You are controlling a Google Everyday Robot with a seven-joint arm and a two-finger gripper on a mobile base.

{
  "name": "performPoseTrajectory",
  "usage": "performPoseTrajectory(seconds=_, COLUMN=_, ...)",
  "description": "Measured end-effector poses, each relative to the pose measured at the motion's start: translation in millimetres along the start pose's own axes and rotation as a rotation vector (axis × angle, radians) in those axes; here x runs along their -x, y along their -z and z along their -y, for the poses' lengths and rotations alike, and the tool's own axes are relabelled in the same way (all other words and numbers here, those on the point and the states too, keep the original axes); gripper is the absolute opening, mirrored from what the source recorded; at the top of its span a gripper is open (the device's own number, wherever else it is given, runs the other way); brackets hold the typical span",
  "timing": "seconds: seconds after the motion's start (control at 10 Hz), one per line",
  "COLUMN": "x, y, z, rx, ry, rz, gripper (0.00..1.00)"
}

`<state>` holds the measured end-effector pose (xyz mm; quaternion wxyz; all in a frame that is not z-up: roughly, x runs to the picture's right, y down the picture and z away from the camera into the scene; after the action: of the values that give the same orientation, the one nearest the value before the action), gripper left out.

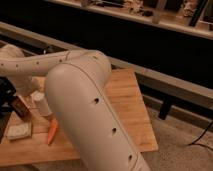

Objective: Place the ceramic cup over the eraser

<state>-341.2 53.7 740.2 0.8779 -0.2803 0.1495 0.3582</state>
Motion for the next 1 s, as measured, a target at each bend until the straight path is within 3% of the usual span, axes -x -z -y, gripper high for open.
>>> performPoseTrajectory(seconds=0.4, x=3, y=-11, z=5, rx=0.013, ry=-0.015, rz=0.010, gripper=0.65)
performPoseTrajectory(seconds=0.9, x=16, y=-14, z=-6, rx=0.022, ry=0.016, rz=0.026, gripper=0.65)
performPoseTrajectory(seconds=1.0, x=16, y=-16, z=-3, rx=0.019, ry=0.012, rz=0.020, gripper=0.61)
